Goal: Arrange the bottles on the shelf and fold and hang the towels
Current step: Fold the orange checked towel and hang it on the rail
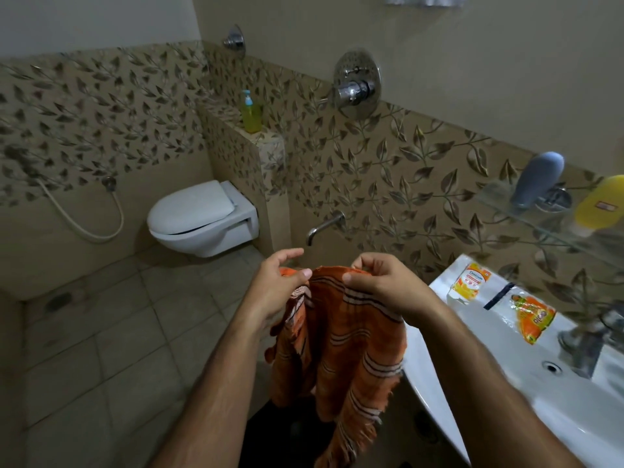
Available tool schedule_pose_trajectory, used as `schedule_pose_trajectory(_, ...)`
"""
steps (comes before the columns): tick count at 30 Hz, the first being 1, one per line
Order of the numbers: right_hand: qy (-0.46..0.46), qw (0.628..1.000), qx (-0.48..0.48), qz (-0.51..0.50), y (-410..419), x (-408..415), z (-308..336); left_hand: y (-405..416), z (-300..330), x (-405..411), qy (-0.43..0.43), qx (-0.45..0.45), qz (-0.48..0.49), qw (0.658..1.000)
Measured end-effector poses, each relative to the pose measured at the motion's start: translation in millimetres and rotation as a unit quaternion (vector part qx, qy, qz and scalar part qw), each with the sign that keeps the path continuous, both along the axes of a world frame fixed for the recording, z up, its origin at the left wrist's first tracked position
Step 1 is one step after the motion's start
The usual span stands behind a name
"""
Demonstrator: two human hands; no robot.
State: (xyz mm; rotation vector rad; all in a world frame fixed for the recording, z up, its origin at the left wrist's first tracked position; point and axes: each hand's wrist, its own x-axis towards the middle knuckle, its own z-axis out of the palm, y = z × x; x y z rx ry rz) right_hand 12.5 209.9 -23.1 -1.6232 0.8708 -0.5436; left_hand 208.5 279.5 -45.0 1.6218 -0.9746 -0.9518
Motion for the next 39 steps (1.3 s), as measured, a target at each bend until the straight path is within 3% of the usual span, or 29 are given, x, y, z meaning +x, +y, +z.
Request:
schedule_pose_trajectory(6, 0.036, 0.996, -0.055, 0.054, -0.7, 1.2, 0.1, 0.1, -2.2, -17.5, 0.079, -0.012, -0.140, 0.987)
schedule_pose_trajectory(10, 0.042, 0.997, -0.037, 0.055, 0.6, -2.0, 0.1, 0.9, -5.2, -29.8, 0.043, 0.000, -0.087, 0.995)
schedule_pose_trajectory(14, 0.091, 0.984, 0.069, 0.136, 5.4, -13.4, -0.2, -3.8, -11.7, -37.8, 0.015, -0.020, 0.032, 0.999)
schedule_pose_trajectory(18, 0.111, 0.962, 0.159, 0.193, 10.8, -28.8, 0.2, -5.8, -18.4, -43.1, -0.004, -0.005, 0.076, 0.997)
schedule_pose_trajectory(24, 0.004, 0.985, 0.119, 0.124, 8.3, -47.9, -1.4, -3.8, -17.0, -46.6, 0.005, -0.009, 0.067, 0.998)
schedule_pose_trajectory(29, -0.163, 0.965, 0.149, 0.140, 14.0, -47.3, 3.4, -1.3, -18.3, -45.6, 0.012, -0.011, 0.030, 0.999)
schedule_pose_trajectory(39, -0.167, 0.966, 0.097, 0.173, 21.5, -25.8, 3.7, 4.2, -14.6, -28.6, -0.016, -0.005, 0.030, 0.999)
